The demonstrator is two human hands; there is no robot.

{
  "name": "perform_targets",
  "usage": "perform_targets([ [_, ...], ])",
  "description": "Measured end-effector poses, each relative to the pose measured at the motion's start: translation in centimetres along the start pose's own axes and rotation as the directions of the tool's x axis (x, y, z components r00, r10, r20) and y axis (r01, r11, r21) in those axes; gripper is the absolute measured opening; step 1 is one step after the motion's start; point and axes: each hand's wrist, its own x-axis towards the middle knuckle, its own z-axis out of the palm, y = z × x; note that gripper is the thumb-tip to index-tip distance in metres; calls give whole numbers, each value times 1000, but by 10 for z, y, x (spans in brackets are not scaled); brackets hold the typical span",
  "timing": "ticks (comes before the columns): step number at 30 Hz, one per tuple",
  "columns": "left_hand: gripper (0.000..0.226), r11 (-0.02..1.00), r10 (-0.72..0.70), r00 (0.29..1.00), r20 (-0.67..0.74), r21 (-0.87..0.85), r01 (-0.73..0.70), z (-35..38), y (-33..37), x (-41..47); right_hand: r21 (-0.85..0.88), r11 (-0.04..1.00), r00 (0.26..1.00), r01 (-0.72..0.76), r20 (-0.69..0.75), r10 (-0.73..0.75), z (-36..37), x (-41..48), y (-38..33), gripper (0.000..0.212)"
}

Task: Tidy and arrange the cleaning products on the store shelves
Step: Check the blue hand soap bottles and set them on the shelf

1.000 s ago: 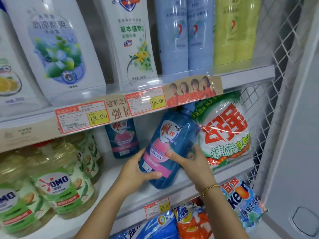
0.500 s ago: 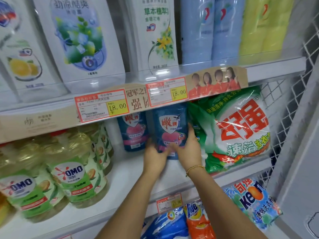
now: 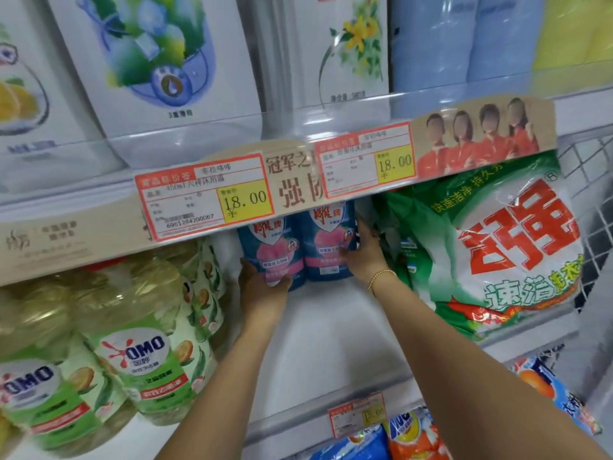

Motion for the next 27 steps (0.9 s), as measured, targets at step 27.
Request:
perform_targets([
  [27, 42, 928, 362, 893, 266, -195, -318, -22, 36, -194, -422, 906, 975, -33, 185, 121, -138, -130, -46, 22],
])
